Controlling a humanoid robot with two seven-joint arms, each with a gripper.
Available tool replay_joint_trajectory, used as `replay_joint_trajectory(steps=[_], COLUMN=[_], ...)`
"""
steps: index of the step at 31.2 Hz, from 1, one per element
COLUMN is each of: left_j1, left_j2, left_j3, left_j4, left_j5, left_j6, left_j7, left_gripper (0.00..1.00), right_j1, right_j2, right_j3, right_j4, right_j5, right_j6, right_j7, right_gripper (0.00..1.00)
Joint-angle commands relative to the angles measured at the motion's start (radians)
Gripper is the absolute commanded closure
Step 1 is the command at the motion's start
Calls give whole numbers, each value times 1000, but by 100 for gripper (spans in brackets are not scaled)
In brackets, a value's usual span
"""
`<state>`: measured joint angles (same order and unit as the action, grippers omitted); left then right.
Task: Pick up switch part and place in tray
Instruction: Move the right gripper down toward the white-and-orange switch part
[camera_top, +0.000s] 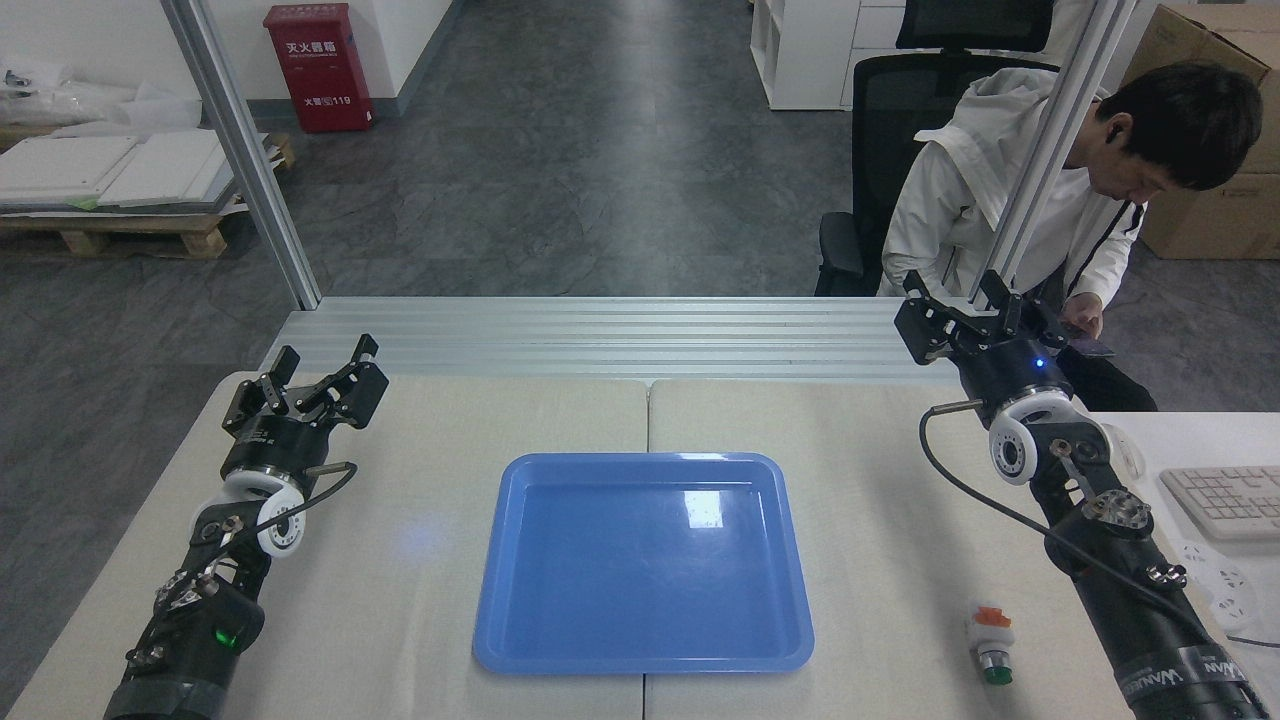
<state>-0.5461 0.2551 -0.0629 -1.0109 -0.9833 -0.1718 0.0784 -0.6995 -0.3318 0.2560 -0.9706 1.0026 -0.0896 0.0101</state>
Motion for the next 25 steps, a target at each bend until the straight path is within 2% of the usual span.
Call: replay_joint_trajectory(steps=[1,4,25], left_j1=[0,0,0], left_j2=[1,0,1], left_j3=[0,0,0], left_j4=[2,0,0], left_j5=[-3,0,0], left_j6=[0,0,0], left_j7=[-2,0,0], left_gripper=[0,0,0], right_j1=[-15,-34,-5], right_j2=[-7,-15,-16], right_j3=[0,2,-4], right_j4=[0,1,1], right_j5=[2,4,-1], right_j6=[37,39,28], right_j7=[44,44,51], right_gripper=[6,6,2])
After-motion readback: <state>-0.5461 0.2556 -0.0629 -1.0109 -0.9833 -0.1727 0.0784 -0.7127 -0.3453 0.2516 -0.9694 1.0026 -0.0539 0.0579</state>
